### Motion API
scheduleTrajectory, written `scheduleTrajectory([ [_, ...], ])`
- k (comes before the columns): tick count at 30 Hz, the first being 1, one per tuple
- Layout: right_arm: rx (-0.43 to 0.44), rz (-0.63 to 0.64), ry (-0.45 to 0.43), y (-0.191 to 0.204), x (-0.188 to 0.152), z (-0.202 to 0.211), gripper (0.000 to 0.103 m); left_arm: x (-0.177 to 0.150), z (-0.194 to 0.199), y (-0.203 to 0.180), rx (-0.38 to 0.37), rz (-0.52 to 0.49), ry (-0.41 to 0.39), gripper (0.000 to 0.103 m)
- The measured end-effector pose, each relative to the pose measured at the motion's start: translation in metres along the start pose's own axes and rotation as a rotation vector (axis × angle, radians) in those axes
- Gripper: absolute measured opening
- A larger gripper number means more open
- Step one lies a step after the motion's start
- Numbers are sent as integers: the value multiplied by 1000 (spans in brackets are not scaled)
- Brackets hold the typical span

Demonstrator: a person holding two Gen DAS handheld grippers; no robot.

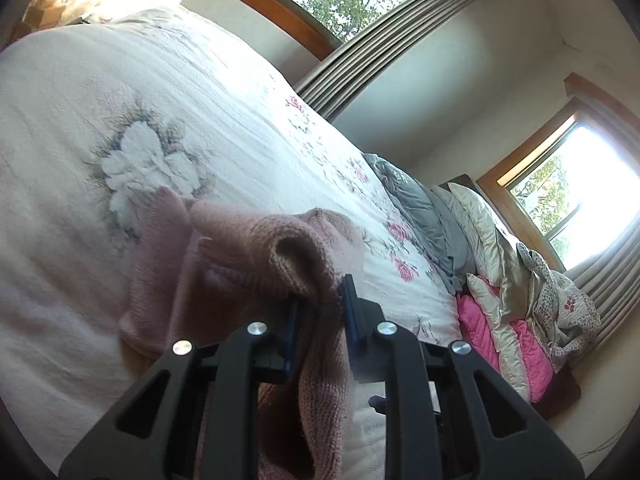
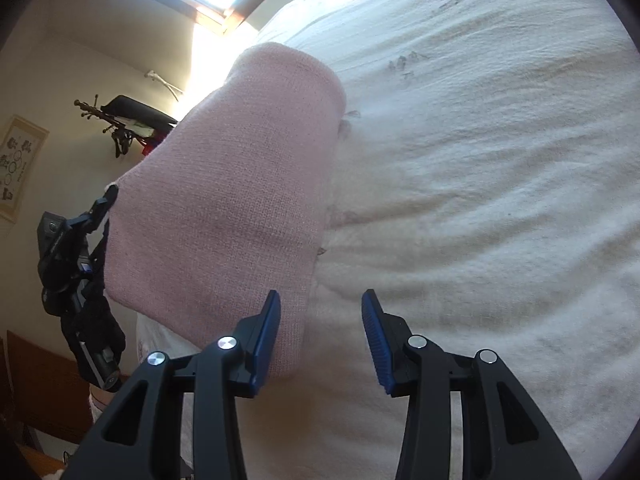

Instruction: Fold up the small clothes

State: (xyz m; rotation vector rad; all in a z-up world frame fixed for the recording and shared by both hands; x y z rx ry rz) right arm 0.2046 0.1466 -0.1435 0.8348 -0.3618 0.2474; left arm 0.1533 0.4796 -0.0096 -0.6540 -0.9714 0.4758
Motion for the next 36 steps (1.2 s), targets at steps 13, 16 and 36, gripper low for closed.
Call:
scheduleTrajectory([
  [13,41,23,143,46,-40,-58,41,-39,-21,106,65,101,121,21],
  [16,-8,26,134,38,-50,-61,25,-49,-25,112,71,96,149,27],
  [36,-42,103,69,45,-42,-23,43,11,8,103,112,52,101,51],
])
Point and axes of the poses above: each gripper's, at about its wrist camera, not at the fingertips, and z roughly against the way its jaws point, y to its left, x to its top, the point moved 7 cm from there along -z, roughly the way its jaws point, and after that the axes turned 8 degrees about -y, right-handed, at the moved point
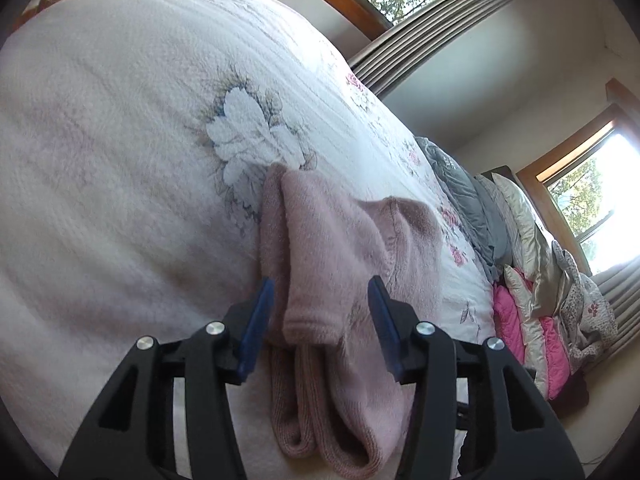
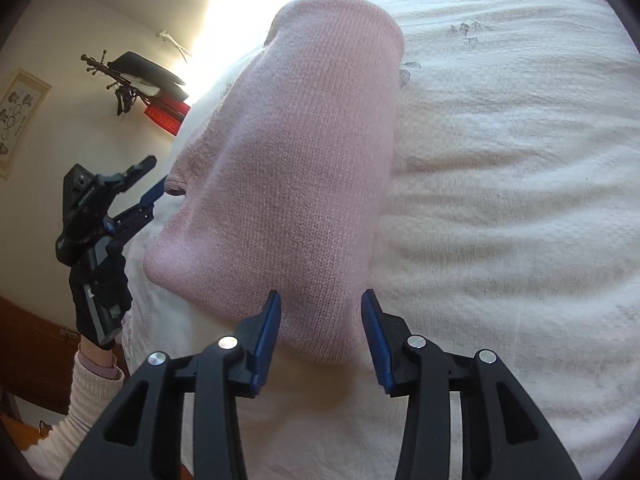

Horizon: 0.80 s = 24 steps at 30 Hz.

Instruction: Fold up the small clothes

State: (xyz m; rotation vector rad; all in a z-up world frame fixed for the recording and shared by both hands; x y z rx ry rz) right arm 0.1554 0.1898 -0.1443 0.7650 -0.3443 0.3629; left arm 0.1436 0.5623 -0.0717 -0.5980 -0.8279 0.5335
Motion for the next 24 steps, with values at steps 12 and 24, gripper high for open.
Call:
scheduleTrajectory([
  [12,-14,-13,15,1,-5,-12,43,29,-60,-16,62,14,19,9],
  [24,-15,-10,23,9,-7,-20,43,19,-65,15,149,-21,58,13],
])
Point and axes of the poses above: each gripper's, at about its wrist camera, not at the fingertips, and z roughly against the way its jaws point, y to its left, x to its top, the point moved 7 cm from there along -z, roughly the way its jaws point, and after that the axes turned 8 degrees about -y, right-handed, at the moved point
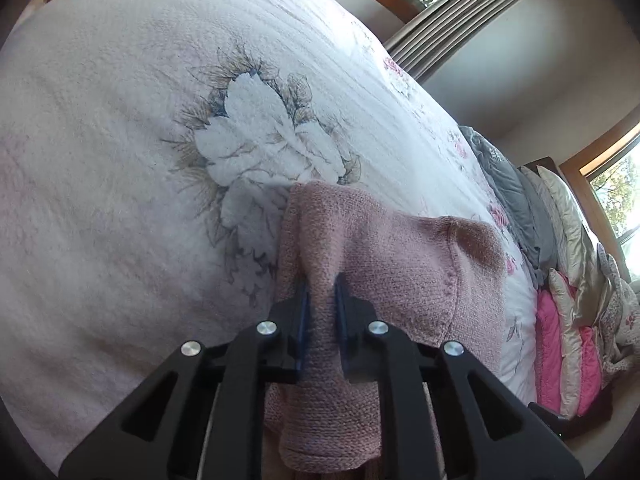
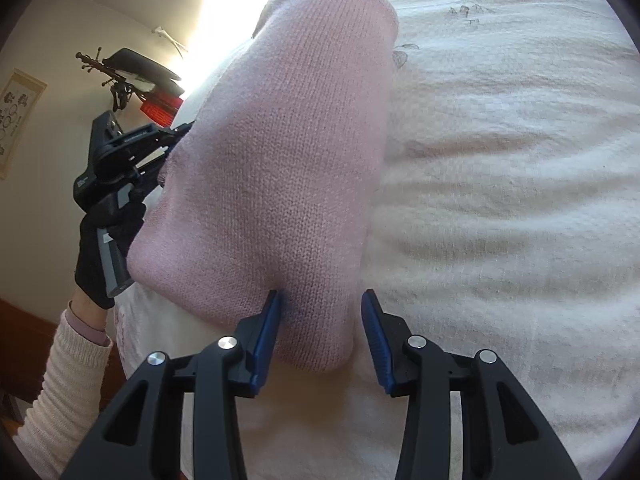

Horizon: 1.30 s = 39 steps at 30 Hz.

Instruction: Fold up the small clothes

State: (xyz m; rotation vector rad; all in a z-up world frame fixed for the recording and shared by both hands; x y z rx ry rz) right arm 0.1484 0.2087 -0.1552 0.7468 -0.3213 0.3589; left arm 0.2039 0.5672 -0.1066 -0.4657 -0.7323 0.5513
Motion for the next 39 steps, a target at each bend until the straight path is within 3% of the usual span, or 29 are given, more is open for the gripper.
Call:
scheduleTrajectory([
  [5,37,-11,3,5,-2,5,44,-17,50,-13,-25,-36,-29,14],
  [11,35,-13,8,14,-7,3,44,-86,102,-46,-106,-130,13,16],
  [15,25,-36,15,14,-8,-1,44,-121,100,-54,-141,-158,64,16],
  [18,6,-25,17,16,-9,-3,44,-134,88,-45,-75,-197,78,15],
  [22,-12,-23,27,14,-11,-9,44,-139,73,-24,-31,-174,108,3],
  [28,-15,-32,39,11,-10,-16,44,-140,73,-17,-46,-152,118,3],
  [29,-12,-29,38,12,-10,-15,44,-138,77,-19,-50,-151,115,8],
  [32,-7,-11,19,12,-6,-8,44,-122,95,-24,-35,-152,68,61],
  [35,7,-4,-4,13,3,1,47,-92,108,-28,-20,-175,-1,68],
  [36,12,-3,-13,14,7,3,48,-81,108,-28,-12,-171,-9,73],
  [39,13,0,-38,15,20,8,54,-52,94,-22,3,-152,2,75],
])
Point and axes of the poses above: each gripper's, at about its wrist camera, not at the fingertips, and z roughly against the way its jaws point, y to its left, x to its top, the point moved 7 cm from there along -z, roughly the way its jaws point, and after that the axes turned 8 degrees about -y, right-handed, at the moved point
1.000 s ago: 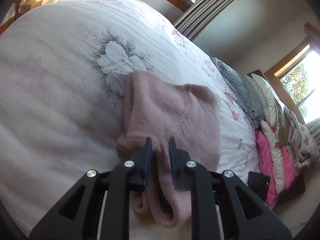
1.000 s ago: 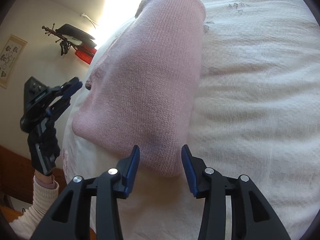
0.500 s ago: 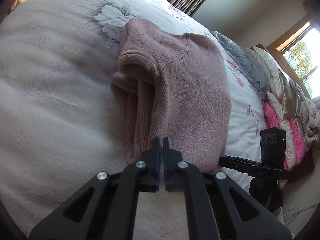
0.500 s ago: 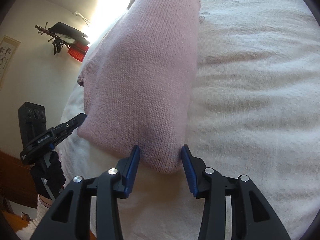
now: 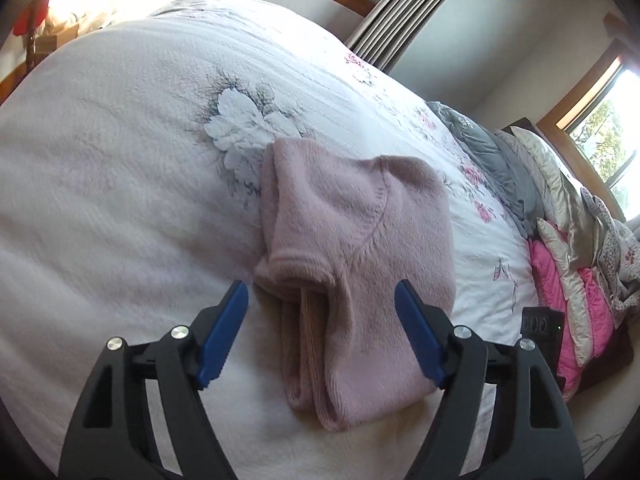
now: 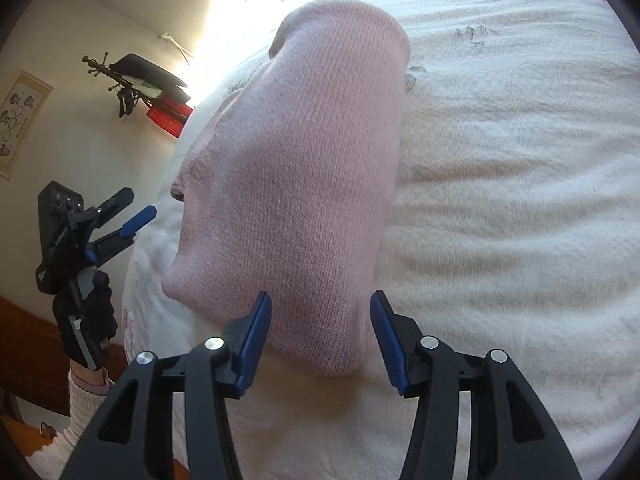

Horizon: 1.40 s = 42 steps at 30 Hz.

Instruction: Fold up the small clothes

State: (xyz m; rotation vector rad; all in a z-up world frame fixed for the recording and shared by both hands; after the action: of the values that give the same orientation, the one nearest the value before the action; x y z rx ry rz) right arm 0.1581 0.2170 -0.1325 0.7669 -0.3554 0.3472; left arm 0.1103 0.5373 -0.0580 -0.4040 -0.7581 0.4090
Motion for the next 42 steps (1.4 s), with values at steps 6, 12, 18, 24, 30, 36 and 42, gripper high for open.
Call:
scheduleTrajectory([
  [6,19,-4,-29,-1,17,4,56,15,-61,22,-79,108,149,74],
  [12,58,-40,-40,-8,31,3,59,8,-97,26,-186,160,212,75],
  [18,118,-105,-63,-19,49,-8,69,-3,-113,-3,-293,104,249,74],
  [24,219,-187,-24,-24,67,-45,93,-12,-117,-13,-279,37,240,66],
  [30,260,-291,-31,-26,73,-67,93,-13,-110,-13,-300,49,226,40],
  [36,329,-279,-77,-21,73,-23,62,-14,-89,-40,-403,95,188,34],
  [42,314,-200,-113,-16,67,58,47,-31,-63,-98,-490,106,188,33],
])
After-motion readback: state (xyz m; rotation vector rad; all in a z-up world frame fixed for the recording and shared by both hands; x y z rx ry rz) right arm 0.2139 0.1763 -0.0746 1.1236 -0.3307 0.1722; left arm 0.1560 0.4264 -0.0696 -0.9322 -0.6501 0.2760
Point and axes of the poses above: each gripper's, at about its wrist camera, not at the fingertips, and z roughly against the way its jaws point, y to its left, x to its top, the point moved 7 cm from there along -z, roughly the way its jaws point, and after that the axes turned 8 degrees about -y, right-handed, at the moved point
